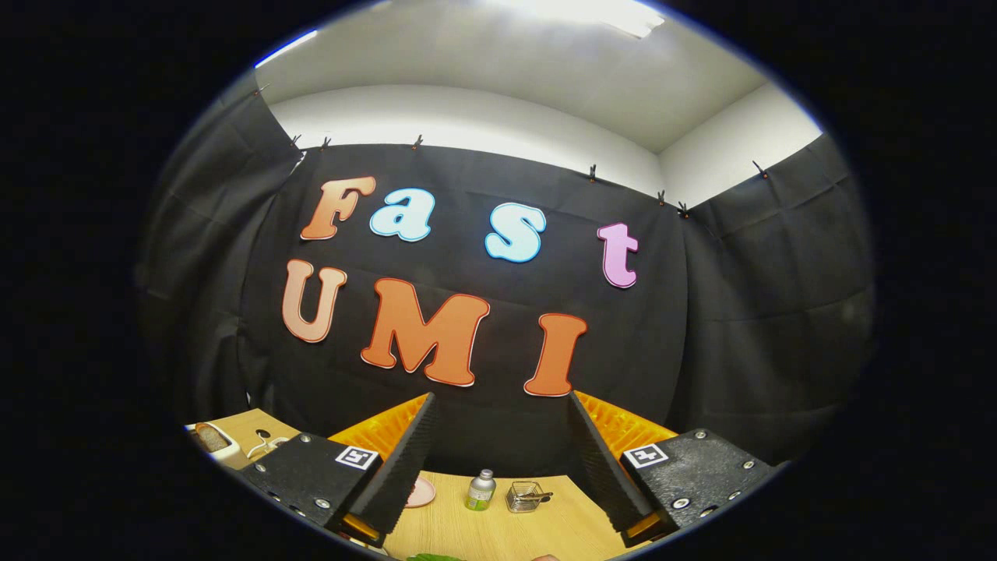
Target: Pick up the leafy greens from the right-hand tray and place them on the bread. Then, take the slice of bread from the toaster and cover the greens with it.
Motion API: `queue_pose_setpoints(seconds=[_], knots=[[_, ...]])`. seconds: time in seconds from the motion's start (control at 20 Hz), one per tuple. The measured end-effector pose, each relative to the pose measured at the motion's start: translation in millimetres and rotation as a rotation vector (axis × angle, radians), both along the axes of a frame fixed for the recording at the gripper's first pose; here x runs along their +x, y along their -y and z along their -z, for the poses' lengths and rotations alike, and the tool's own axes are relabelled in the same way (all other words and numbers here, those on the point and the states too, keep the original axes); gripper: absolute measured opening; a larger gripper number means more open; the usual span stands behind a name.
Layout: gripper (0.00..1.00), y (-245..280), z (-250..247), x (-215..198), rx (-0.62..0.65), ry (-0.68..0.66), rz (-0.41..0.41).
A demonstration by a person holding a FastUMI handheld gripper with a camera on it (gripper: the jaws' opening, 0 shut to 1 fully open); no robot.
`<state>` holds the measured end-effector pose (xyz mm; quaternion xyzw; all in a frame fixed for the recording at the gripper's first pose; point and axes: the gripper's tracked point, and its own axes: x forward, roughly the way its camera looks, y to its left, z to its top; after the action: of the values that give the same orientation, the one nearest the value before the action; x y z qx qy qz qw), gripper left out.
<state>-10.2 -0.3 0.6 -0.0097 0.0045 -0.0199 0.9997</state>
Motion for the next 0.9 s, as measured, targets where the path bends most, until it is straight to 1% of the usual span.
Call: queue_pose_setpoints(seconds=[0.1, 0.25, 0.45, 0.55, 0.75, 0.9], knots=[[0.98, -1.7, 11.8, 1.0, -0.003, -0.020, -0.003], [0.98, 0.4, 36.3, 1.3, -0.002, -0.087, 0.000], [0.98, -2.6, 54.1, -0.1, 0.000, -0.120, -0.017], [0.98, -5.9, 71.8, -1.7, 0.002, -0.165, -0.031], [0.98, -13.3, 108.4, -6.8, 0.047, -0.270, -0.056], [0.98, -15.6, 135.0, -10.6, 0.034, -0.337, -0.077]])
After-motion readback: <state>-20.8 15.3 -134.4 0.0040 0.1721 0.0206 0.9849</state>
